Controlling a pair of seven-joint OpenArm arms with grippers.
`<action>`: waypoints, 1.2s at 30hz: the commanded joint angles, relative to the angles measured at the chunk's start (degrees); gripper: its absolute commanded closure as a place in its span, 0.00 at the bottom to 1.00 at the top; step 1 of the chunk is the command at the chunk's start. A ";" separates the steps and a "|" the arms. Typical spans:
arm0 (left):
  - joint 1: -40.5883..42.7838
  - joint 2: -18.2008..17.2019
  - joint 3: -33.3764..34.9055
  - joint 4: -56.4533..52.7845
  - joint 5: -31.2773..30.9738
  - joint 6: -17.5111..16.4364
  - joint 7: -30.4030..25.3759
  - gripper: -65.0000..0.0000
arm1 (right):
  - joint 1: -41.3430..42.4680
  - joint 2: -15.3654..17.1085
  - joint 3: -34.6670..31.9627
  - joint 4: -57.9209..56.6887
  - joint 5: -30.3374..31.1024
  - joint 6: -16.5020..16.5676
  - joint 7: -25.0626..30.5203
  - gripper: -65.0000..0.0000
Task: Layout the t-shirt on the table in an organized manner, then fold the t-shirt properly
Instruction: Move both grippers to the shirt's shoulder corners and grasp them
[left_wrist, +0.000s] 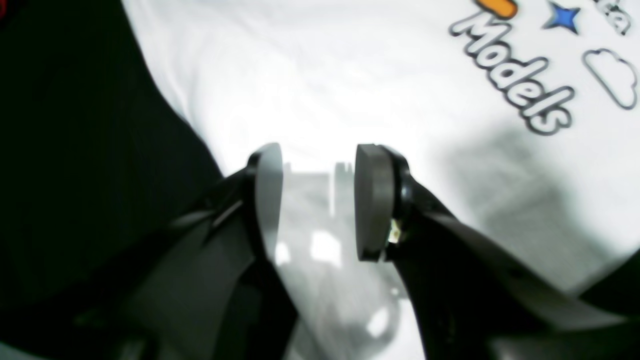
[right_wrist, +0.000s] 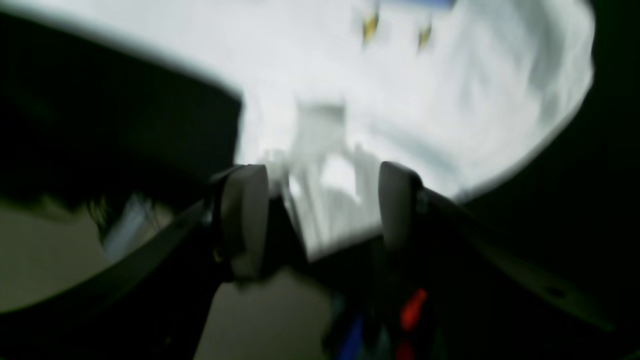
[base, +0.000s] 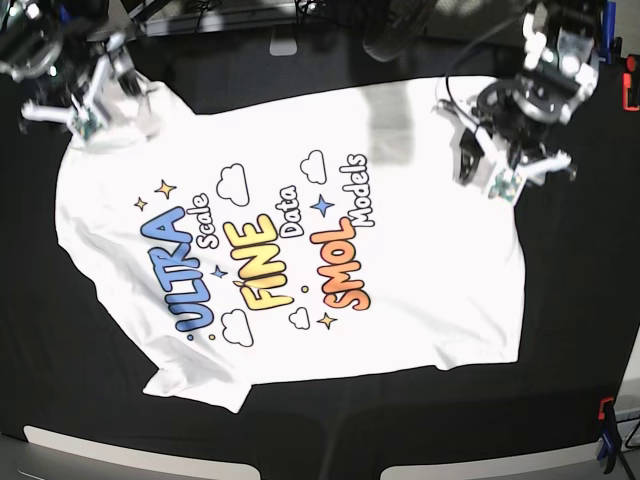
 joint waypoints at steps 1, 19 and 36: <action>1.09 -0.31 -0.13 1.97 -0.13 0.26 -1.09 0.66 | -2.19 1.70 0.37 0.90 -0.11 0.30 0.87 0.48; 5.44 -0.31 -0.13 3.76 -0.13 0.26 -1.77 0.66 | -12.22 7.61 -18.21 -3.02 -35.30 -19.43 16.06 0.56; 5.44 -0.31 -0.13 3.76 -0.13 0.28 -1.77 0.66 | -2.69 7.58 -37.92 -15.06 -47.15 -32.24 13.11 0.44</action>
